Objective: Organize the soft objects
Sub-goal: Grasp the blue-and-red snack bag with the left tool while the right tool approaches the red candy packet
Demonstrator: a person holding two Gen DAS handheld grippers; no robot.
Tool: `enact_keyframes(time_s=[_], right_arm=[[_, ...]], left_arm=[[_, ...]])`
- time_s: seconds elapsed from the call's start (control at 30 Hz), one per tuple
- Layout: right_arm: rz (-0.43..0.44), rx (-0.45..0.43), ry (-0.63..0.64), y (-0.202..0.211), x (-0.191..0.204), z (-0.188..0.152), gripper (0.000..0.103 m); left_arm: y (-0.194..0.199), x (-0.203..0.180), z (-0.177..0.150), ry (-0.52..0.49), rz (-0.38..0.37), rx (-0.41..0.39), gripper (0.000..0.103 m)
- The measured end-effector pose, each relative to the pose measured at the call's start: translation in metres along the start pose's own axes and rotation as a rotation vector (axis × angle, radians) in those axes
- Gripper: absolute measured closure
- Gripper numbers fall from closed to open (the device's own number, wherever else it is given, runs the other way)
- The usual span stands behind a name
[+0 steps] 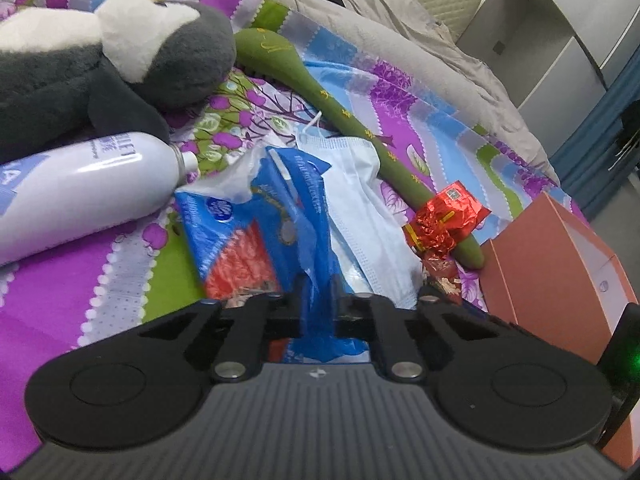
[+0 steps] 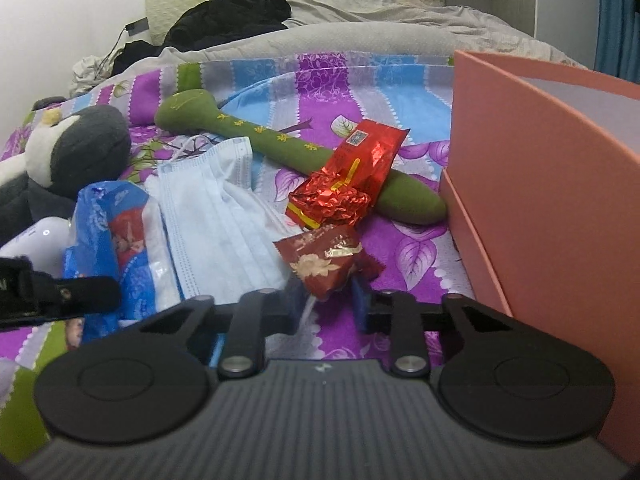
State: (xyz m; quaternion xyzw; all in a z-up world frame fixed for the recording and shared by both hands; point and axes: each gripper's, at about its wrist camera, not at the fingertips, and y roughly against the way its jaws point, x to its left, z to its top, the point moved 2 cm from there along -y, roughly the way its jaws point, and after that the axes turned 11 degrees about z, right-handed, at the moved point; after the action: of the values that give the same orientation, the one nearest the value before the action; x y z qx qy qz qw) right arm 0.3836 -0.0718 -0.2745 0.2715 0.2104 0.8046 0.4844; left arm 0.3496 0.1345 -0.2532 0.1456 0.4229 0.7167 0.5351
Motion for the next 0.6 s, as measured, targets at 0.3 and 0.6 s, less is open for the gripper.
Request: enact_keyframes(time_s=[0.3,0.6], right_arm=[[0.02,-0.011,0.012,0.03,0.009,0.003,0.098],[0.027,-0.016,0.067,0.061,0.024,-0.003,0.096]], left_arm=[[0.044,0.006,-0.006,0.0,-0.027,-0.031,0.096],[0.083,0.028,-0.028,0.013,-0.023,-0.023,0.096]])
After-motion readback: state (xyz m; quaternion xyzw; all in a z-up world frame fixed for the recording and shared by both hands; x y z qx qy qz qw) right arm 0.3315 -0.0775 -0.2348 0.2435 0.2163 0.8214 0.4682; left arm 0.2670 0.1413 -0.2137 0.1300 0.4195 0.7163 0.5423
